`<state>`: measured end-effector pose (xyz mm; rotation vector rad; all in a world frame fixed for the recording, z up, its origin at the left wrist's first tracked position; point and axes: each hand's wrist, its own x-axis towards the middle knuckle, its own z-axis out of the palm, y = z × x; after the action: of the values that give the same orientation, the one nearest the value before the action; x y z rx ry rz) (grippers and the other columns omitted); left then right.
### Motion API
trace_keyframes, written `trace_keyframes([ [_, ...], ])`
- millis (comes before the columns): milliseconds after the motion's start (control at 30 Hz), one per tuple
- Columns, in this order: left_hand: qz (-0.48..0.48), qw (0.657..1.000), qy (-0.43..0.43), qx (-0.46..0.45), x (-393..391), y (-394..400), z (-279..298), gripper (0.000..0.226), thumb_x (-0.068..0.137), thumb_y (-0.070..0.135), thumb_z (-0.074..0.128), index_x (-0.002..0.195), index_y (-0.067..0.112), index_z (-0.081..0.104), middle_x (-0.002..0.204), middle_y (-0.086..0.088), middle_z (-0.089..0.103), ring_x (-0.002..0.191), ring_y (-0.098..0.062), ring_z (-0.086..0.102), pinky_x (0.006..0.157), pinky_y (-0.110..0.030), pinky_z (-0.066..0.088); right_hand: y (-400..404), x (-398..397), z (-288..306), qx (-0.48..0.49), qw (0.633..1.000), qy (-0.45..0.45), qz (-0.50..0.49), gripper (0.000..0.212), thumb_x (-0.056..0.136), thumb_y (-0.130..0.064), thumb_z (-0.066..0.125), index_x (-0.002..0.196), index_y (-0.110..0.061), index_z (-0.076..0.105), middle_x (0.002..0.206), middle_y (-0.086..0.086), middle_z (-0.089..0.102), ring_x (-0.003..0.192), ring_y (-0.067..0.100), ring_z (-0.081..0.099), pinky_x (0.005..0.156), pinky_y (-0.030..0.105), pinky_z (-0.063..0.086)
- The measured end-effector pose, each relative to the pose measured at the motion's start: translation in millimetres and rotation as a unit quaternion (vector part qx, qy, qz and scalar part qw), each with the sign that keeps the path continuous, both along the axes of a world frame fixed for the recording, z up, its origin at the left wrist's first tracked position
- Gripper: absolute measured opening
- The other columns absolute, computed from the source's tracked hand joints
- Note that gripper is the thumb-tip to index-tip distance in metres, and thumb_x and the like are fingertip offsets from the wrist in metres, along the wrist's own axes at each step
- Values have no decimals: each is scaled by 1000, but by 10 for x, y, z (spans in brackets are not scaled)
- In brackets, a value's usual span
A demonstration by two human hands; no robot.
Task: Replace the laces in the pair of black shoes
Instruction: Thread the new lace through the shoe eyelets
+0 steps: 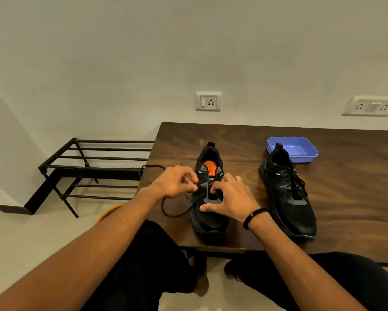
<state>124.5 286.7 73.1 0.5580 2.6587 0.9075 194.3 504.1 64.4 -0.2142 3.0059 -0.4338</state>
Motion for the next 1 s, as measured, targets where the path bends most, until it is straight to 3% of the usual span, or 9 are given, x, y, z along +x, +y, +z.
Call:
trace_keyframes([
  [167,-81,995,18,-57,-16,171,-30,11,88,28,81,94,24,73,90,8,73,86,-3,68,79,-20,53,5,4,-14,-2,1000,10,4,64,68,-82,70,113,-36,66,110,-8,43,109,21,41,92,44,49],
  [267,-79,994,41,-60,-71,123,-4,8,93,31,74,88,31,67,90,10,69,87,-5,65,86,-33,56,5,8,-3,-1,1000,12,7,65,68,-82,71,113,-35,66,109,-9,42,109,21,40,91,43,49],
  [400,113,985,119,-55,-233,-133,14,15,97,40,63,86,37,55,94,10,67,93,-16,65,88,-43,57,7,6,21,2,1000,8,-1,65,66,-82,73,111,-36,65,110,-9,43,111,21,41,92,43,49],
  [533,358,919,163,-33,-162,-501,0,6,97,34,62,97,28,62,101,-3,70,102,-31,65,85,-44,54,-17,4,20,28,1000,10,0,66,64,-83,73,111,-37,63,113,-7,41,113,22,39,93,43,46],
  [600,319,930,162,-81,-155,-536,-49,18,93,31,67,111,30,66,108,-3,72,111,-32,62,91,-49,55,-10,1,18,34,999,11,2,69,64,-83,73,115,-37,63,114,-6,40,115,22,39,94,43,46],
  [700,135,975,141,-110,-107,-341,-17,44,87,36,78,128,35,64,128,1,69,124,-22,58,107,-43,48,-7,9,20,29,999,15,3,80,63,-85,72,127,-39,60,118,-6,41,117,23,39,96,43,46],
  [767,6,991,97,-92,-38,-137,48,34,87,34,81,120,29,72,124,5,70,119,-12,60,105,-30,45,-10,14,19,28,999,16,2,84,64,-85,71,133,-39,57,122,-4,43,118,24,40,97,43,47],
  [833,-68,988,83,-107,39,65,54,20,88,34,80,106,27,76,111,7,71,107,-9,63,97,-28,48,0,24,22,26,999,19,0,85,66,-84,71,135,-39,56,124,-4,45,118,24,41,96,44,48],
  [1000,-50,986,75,-141,36,220,53,14,91,36,73,81,29,66,84,10,68,83,-10,65,84,-44,57,8,43,33,16,1000,24,1,85,64,-86,71,133,-38,59,121,-6,48,114,24,42,92,46,50],
])
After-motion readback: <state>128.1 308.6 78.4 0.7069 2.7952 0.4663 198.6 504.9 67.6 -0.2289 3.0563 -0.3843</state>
